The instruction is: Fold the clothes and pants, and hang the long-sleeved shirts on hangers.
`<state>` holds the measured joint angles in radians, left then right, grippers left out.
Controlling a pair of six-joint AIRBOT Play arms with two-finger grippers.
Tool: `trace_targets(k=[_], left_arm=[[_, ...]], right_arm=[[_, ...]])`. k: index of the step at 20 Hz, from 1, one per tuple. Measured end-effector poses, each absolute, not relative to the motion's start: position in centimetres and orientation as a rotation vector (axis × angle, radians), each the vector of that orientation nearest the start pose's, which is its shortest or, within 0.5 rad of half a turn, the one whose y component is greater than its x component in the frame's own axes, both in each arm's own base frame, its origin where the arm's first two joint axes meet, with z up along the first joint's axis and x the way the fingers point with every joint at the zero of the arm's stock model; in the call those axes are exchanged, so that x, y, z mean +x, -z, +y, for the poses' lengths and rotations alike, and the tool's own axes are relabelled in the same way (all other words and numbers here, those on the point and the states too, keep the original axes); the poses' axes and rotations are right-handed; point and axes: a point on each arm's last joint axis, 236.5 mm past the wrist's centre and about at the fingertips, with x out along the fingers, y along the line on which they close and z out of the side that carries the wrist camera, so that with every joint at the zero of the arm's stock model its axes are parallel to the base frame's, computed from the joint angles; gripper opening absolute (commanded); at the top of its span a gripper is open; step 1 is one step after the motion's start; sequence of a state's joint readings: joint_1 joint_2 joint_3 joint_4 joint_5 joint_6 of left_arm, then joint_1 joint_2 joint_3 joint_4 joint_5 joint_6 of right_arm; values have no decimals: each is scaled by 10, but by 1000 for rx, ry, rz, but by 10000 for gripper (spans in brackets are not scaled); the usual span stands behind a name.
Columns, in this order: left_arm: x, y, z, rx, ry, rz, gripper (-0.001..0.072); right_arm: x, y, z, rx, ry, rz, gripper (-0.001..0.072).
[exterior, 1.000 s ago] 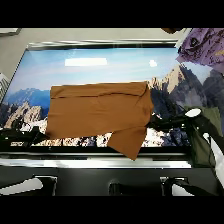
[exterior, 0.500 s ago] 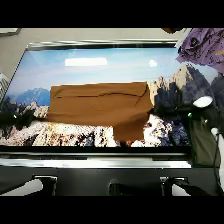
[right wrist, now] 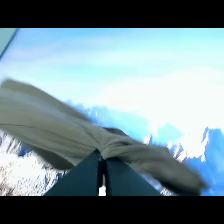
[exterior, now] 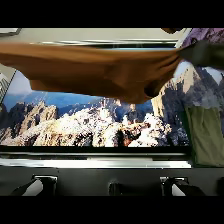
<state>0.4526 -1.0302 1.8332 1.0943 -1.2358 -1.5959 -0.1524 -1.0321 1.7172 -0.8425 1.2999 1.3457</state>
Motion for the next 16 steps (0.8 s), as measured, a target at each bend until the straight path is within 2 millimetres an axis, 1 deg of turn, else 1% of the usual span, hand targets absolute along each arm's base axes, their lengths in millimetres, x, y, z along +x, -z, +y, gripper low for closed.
trace_targets(k=[2, 3, 4, 6, 7, 8, 9, 10, 11, 12, 14, 16], left_arm=[[320, -430, 60, -310, -108, 277, 12], [299, -443, 59, -291, -142, 243, 12], [277, -450, 59, -278, -185, 226, 12], [245, -458, 61, -266, -250, 203, 12], [235, -457, 62, -270, -273, 207, 12], [229, -454, 63, -268, -291, 218, 12], [227, -449, 65, -272, -301, 240, 12], [229, -440, 67, -276, -310, 271, 12], [236, -427, 71, -280, -313, 315, 12], [245, -411, 75, -284, -313, 369, 12], [273, -365, 84, -296, -298, 512, 12], [309, -305, 91, -311, -270, 677, 12]], right_arm=[[313, -408, 100, 187, -502, 367, 24], [289, -427, 99, 178, -481, 313, 24], [268, -441, 99, 175, -461, 267, 24], [233, -464, 96, 184, -421, 186, 24], [220, -472, 94, 191, -400, 156, 24], [214, -477, 92, 204, -387, 136, 24], [213, -476, 89, 219, -371, 139, 24], [218, -473, 86, 238, -356, 155, 24], [227, -466, 83, 263, -347, 189, 24], [241, -457, 81, 291, -341, 233, 24], [283, -424, 74, 350, -316, 371, 24], [334, -375, 69, 404, -302, 544, 24]])
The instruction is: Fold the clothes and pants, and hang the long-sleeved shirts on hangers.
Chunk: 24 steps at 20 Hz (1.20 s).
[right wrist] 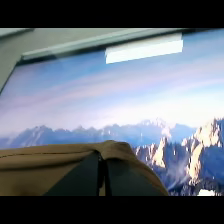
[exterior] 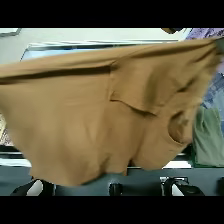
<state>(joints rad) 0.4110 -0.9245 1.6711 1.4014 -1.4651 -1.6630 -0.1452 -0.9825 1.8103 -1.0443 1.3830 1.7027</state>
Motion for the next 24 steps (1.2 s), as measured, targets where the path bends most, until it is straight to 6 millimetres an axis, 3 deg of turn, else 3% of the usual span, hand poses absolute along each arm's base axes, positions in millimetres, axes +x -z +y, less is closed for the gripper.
trace_targets(k=[5, 8, 10, 12, 14, 17, 20, 24], left_arm=[[406, -148, 98, -339, -212, 953, 12], [461, -78, 98, -334, -193, 999, 12], [496, -47, 99, -328, -185, 989, 12], [526, -26, 99, -324, -179, 970, 12], [548, -11, 100, -321, -174, 956, 13], [560, 7, 100, -322, -171, 971, 13], [550, 23, 95, -328, -163, 1050, 13], [519, 42, 85, -339, -148, 1207, 13]], right_arm=[[459, -210, 78, 402, -247, 926, 24], [519, -118, 85, 374, -181, 1008, 24], [548, -78, 85, 366, -146, 1005, 24], [570, -52, 81, 356, -111, 978, 24], [584, -38, 76, 341, -83, 949, 24], [590, -28, 72, 318, -65, 942, 24], [584, -17, 67, 283, -49, 985, 24], [564, -1, 60, 242, -30, 1084, 24]])
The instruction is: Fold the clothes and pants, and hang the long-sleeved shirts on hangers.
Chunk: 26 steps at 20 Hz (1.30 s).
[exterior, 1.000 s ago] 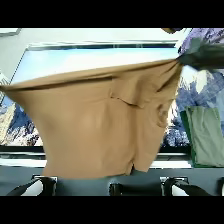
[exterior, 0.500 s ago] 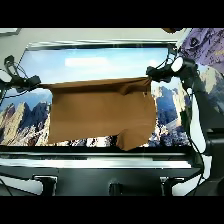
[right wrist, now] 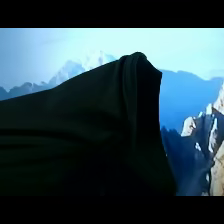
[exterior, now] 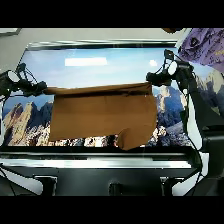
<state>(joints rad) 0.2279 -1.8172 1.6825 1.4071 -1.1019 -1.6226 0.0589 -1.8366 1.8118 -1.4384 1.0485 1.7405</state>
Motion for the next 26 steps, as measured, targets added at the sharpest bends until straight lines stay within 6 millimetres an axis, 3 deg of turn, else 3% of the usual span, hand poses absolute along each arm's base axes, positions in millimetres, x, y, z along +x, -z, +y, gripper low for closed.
trace_targets(k=[6, 11, 12, 13, 14, 15, 16, 18, 20, 23, 26], left_arm=[[466, 72, 68, -362, -127, 1439, 14], [447, 86, 55, -405, -103, 1519, 17], [446, 88, 53, -410, -100, 1526, 64], [444, 90, 51, -418, -96, 1536, 261], [443, 92, 50, -427, -98, 1542, 524], [442, 94, 48, -448, -100, 1548, 618], [443, 94, 46, -462, -97, 1548, 618], [447, 87, 43, -491, -89, 1534, 618], [454, 67, 53, -502, -100, 1485, 618], [447, 26, 82, -525, -138, 1411, 617], [410, 5, 113, -569, -212, 1381, 617]], right_arm=[[535, 32, 57, 215, -15, 1255, 25], [520, 61, 57, 206, -10, 1357, 27], [519, 64, 57, 205, -9, 1366, 49], [518, 67, 58, 206, -12, 1376, 142], [516, 68, 59, 208, -13, 1383, 280], [516, 69, 61, 215, -19, 1387, 386], [514, 70, 64, 225, -30, 1395, 387], [511, 63, 70, 238, -65, 1397, 387], [508, 41, 66, 241, -99, 1382, 387], [498, -4, 32, 291, -126, 1324, 387], [457, -21, -9, 404, -143, 1320, 387]])
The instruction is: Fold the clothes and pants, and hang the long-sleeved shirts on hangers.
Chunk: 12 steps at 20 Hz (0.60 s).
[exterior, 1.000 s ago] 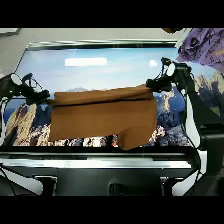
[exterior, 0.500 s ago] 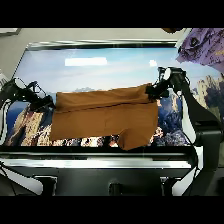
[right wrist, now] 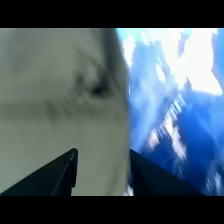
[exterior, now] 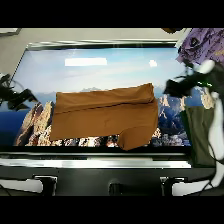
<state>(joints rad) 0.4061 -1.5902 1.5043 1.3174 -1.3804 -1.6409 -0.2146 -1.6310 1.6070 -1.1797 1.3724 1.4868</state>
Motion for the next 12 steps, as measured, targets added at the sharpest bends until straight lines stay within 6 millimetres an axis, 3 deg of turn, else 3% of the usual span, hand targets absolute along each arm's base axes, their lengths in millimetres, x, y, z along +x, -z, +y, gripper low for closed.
trace_targets(k=[3, 6, 9, 12], left_arm=[[361, 5, 124, -650, -269, 1371, 617], [325, 14, 113, -742, -275, 1357, 616], [307, 21, 96, -816, -260, 1353, 616], [304, 22, 85, -869, -239, 1339, 616]], right_arm=[[390, 1, -18, 543, -167, 1384, 387], [330, 35, 4, 664, -212, 1450, 386], [290, 63, 34, 786, -263, 1492, 386], [265, 82, 53, 871, -285, 1507, 387]])
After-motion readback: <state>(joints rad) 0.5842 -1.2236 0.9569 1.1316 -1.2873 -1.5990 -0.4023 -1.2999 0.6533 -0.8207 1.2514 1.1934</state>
